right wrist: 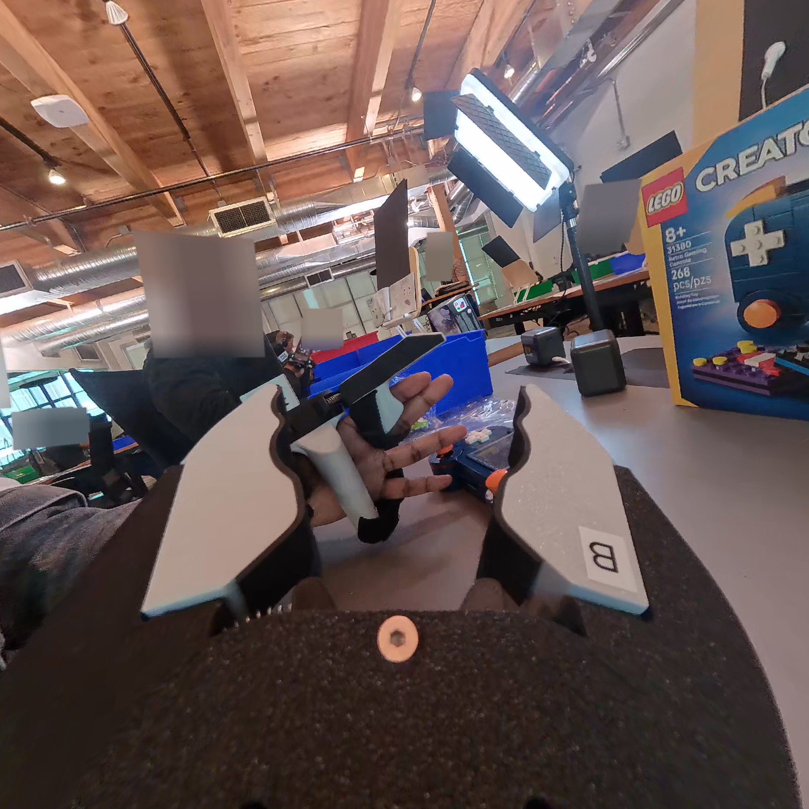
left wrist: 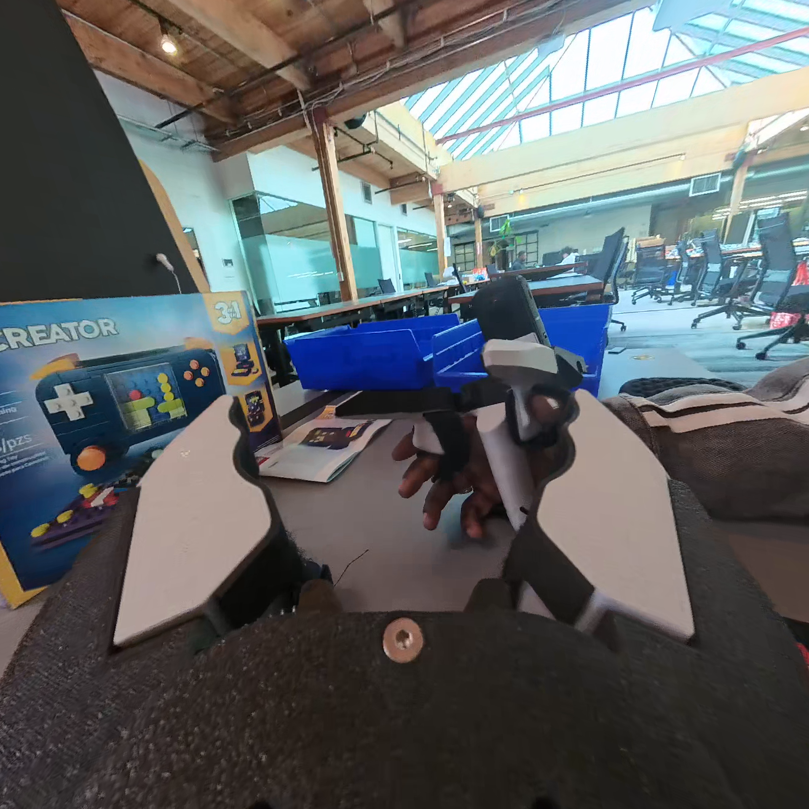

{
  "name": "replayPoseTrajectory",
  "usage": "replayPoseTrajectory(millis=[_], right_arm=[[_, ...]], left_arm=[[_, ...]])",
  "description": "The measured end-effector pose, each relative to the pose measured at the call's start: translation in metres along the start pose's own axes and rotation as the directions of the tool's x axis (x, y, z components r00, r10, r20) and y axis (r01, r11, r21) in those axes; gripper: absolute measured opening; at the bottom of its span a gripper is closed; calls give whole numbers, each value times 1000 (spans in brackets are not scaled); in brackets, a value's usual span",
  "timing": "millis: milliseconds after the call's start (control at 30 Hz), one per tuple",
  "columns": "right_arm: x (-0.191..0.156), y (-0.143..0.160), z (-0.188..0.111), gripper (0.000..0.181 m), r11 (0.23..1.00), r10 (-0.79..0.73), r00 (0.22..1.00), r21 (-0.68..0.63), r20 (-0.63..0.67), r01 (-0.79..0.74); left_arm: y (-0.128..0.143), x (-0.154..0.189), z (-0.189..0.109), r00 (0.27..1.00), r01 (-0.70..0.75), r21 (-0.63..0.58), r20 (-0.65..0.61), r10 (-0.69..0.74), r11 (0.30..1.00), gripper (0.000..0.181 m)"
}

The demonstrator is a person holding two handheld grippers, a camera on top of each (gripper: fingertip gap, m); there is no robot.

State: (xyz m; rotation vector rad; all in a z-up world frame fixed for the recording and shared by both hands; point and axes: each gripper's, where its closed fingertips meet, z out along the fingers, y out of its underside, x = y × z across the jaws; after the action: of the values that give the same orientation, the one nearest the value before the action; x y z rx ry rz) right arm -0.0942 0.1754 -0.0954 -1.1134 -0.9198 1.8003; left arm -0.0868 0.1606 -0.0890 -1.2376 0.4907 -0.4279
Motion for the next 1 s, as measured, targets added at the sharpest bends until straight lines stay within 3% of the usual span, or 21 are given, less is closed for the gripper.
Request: replayPoseTrajectory(millis=[133, 233, 333, 433, 500, 600, 667, 767, 833, 867, 900, 933, 967, 1000], right_arm=[[-8, -2, 2, 110, 993, -117, 993, 24, -2, 117], [-27, 1, 3, 108, 972, -233, 970, -3, 61, 234], [-56, -2, 5, 100, 974, -208, 960, -53, 185, 221], [-99, 13, -3, 85, 945, -64, 923, -273, 380, 179], [-118, 37, -13, 95, 872, -10, 894, -434, 449, 227], [-117, 57, -20, 104, 798, -163, 851, -441, 499, 411], [-105, 56, -21, 105, 762, -283, 832, -415, 477, 497], [-89, 29, -9, 136, 799, -399, 851, -326, 342, 505], [-85, 3, -2, 148, 828, -462, 854, -229, 238, 512], [-87, -9, -2, 145, 835, -487, 847, -172, 212, 523], [-87, -21, -3, 122, 829, -524, 833, -119, 179, 547], [-87, -28, -8, 48, 802, -568, 807, -109, 161, 587], [-87, -34, -12, 0, 782, -600, 787, -104, 143, 615], [-90, -39, -15, 0, 780, -607, 781, -81, 144, 621]], left_arm=[[-5, -7, -8, 1000, 2, 13, 2, -2, 1000, 126], [-7, -15, -14, 1000, 28, 8, 11, -28, 1000, 123], [-6, -8, -19, 997, 41, -29, -64, -43, 999, 100], [-7, 0, -21, 993, 41, -50, -110, -46, 998, 90], [-4, 6, -22, 989, 19, -78, -145, -30, 997, 94], [4, 8, -22, 989, 4, -134, -148, -24, 991, 98], [2, -2, -19, 997, -15, -101, -78, 7, 995, 113], [-9, -11, -18, 1000, -13, -52, -9, 12, 999, 143], [-23, -14, -21, 997, -72, -12, 24, 72, 997, 145], [-33, -15, -24, 991, -128, 15, 43, 127, 992, 129], [-46, -15, -30, 974, -217, 52, 76, 212, 975, 80], [-59, -18, -38, 949, -292, 61, 143, 281, 955, 4], [-68, -16, -41, 939, -319, 58, 154, 308, 946, 0], [-73, -7, -41, 947, -311, 51, 102, 304, 949, 0]])
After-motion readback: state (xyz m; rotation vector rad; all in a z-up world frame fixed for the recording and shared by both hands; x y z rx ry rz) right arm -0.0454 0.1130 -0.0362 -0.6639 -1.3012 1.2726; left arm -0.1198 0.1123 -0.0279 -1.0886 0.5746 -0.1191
